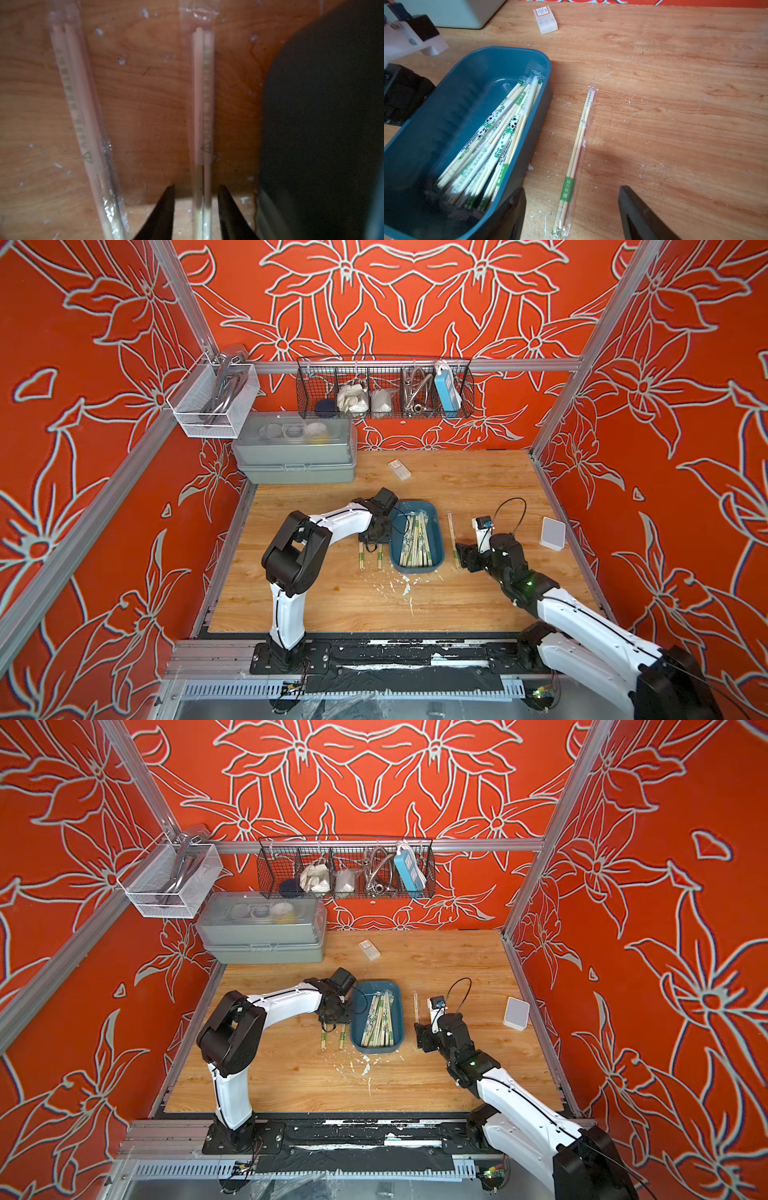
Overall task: Take the paired disposable chopsticks out of the storage box
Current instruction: Adjust the paired disposable chopsticks at the center of the board.
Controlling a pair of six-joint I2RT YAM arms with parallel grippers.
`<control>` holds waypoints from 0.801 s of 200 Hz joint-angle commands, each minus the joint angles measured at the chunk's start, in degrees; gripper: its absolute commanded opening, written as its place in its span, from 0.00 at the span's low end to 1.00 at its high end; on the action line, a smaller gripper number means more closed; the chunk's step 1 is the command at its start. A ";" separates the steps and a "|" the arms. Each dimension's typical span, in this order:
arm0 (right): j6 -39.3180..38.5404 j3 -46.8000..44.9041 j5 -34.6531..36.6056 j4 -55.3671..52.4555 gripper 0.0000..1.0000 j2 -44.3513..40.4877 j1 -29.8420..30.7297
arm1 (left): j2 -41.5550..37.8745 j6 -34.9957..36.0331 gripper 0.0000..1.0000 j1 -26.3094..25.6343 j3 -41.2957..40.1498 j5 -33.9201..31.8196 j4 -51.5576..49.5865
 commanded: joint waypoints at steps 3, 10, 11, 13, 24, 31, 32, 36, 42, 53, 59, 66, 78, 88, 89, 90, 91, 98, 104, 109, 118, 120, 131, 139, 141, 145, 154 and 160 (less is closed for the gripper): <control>0.42 1.03 0.03 0.11 0.75 -0.57 0.46 | 2.02 -0.43 0.30 -0.17 0.78 -1.47 -1.23; 0.42 1.02 0.03 0.09 0.75 -0.66 0.44 | 2.27 -0.70 0.29 -0.17 0.78 -1.71 -1.44; 0.42 1.00 0.03 0.09 0.75 -0.64 0.50 | 2.32 -0.74 0.28 -0.17 0.78 -1.76 -1.47; 0.42 1.05 0.03 0.09 0.75 -0.69 0.46 | 2.41 -0.77 0.27 -0.17 0.78 -1.80 -1.55; 0.42 1.05 0.03 0.09 0.75 -0.69 0.48 | 2.62 -1.04 0.23 -0.17 0.82 -2.37 -1.96; 0.42 1.06 -0.05 0.18 0.75 -0.70 0.56 | 2.66 -1.21 0.23 -0.17 0.82 -2.64 -2.22; 0.42 1.06 -0.05 0.18 0.75 -0.66 0.52 | 2.65 -1.22 0.23 -0.17 0.84 -2.66 -2.25; 0.42 1.07 0.02 0.18 0.75 -0.73 0.47 | 2.67 -1.38 0.22 -0.17 0.86 -2.84 -2.36; 0.42 1.06 0.02 0.18 0.75 -0.77 0.44 | 2.59 -1.51 0.22 -0.17 0.78 -3.11 -2.45; 0.42 1.06 -0.06 0.18 0.75 -0.70 0.54 | 2.44 -1.93 0.21 -0.14 0.59 -3.75 -2.67; 0.42 1.01 -0.06 0.18 0.75 -0.68 0.47 | 2.32 -2.14 0.20 -0.09 0.54 -4.14 -2.80; 0.42 1.07 -0.12 0.18 0.75 -0.70 0.49 | 2.21 -2.36 0.20 0.03 0.43 -4.35 -2.81; 0.42 1.00 -0.14 0.18 0.75 -0.77 0.49 | 2.13 -2.84 0.19 0.34 0.35 -4.40 -3.07; 0.42 0.98 -0.14 0.26 0.75 -0.79 0.55 | 2.10 -3.05 0.18 0.58 0.26 -4.14 -3.04; 0.42 0.98 -0.14 0.27 0.75 -0.79 0.56 | 2.11 -2.97 0.18 0.60 0.26 -4.12 -3.01; 0.42 0.98 -0.14 0.27 0.75 -0.79 0.56 | 2.11 -2.93 0.18 0.61 0.21 -4.11 -2.95; 0.42 0.98 -0.14 0.27 0.75 -0.79 0.52 | 2.07 -2.91 0.18 0.61 0.19 -4.15 -2.93; 0.42 0.98 -0.18 0.22 0.75 -0.79 0.47 | 1.88 -3.06 0.18 0.62 0.08 -4.45 -2.94; 0.42 0.98 -0.15 0.18 0.75 -0.79 0.51 | 1.91 -3.33 0.18 0.68 0.07 -4.83 -3.26; 0.42 0.98 -0.14 0.21 0.75 -0.79 0.48 | 1.96 -3.38 0.18 0.86 0.07 -4.82 -3.41; 0.42 0.98 -0.23 0.27 0.75 -0.79 0.55 | 1.94 -3.58 0.18 1.12 0.01 -4.71 -3.43; 0.42 0.98 -0.23 0.27 0.75 -0.79 0.56 | 1.92 -3.75 0.18 1.20 -0.01 -4.71 -3.43; 0.42 0.93 -0.32 0.31 0.75 -0.79 0.50 | 1.73 -4.00 0.18 1.56 -0.34 -4.89 -3.30; 0.44 0.95 -0.40 0.36 0.75 -0.71 0.49 | 1.66 -4.27 0.18 1.88 -0.53 -4.80 -3.12; 0.45 0.97 -0.41 0.36 0.75 -0.75 0.52 | 1.63 -4.36 0.18 1.92 -0.61 -4.69 -3.04; 0.44 0.98 -0.41 0.36 0.75 -0.71 0.50 | 1.48 -4.57 0.18 1.96 -0.79 -4.55 -2.80; 0.45 1.00 -0.40 0.36 0.75 -0.57 0.49 | 1.41 -4.95 0.18 2.11 -0.99 -4.45 -2.64; 0.44 1.06 -0.49 0.40 0.75 -0.53 0.49 | 1.23 -5.08 0.18 2.20 -1.06 -4.36 -2.49</control>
